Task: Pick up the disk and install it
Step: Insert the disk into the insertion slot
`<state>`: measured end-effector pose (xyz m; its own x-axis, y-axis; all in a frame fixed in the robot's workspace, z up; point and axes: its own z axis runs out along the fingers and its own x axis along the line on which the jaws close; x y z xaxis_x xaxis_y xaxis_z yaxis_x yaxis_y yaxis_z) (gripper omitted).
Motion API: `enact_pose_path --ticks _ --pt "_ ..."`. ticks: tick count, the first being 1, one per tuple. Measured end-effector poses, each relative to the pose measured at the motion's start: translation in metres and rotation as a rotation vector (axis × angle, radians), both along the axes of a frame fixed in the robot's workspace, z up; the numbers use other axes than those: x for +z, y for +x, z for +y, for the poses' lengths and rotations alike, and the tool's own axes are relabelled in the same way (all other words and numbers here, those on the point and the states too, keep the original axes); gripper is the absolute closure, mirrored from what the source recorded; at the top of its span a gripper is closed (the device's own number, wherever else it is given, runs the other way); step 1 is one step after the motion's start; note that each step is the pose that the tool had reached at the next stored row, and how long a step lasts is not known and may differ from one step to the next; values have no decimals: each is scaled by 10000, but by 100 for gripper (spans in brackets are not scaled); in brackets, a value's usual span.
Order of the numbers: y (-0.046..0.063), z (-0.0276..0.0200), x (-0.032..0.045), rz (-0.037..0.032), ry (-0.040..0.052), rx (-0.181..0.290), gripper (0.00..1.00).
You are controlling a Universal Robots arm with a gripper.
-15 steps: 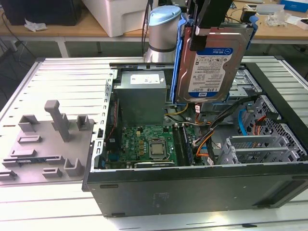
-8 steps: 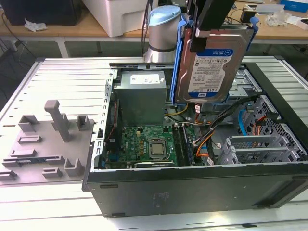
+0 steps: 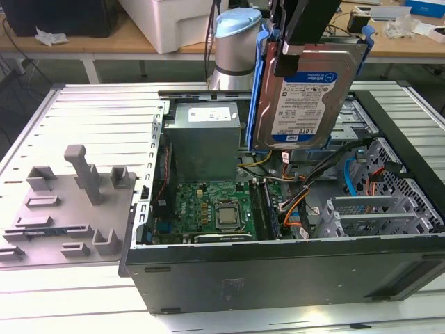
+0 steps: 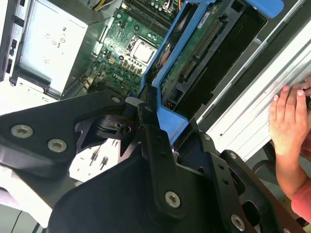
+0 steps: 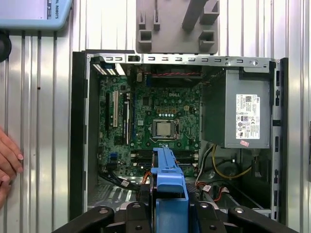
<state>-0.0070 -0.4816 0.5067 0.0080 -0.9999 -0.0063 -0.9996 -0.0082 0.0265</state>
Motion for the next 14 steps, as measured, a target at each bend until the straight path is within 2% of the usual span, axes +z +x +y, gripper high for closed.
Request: enact_pose_path --ticks 7,11,14 --pt "20 -94 0 0 0 0 63" --pt "100 -177 0 0 0 -1 63" --pt "147 -214 -1 -1 1 -1 63"
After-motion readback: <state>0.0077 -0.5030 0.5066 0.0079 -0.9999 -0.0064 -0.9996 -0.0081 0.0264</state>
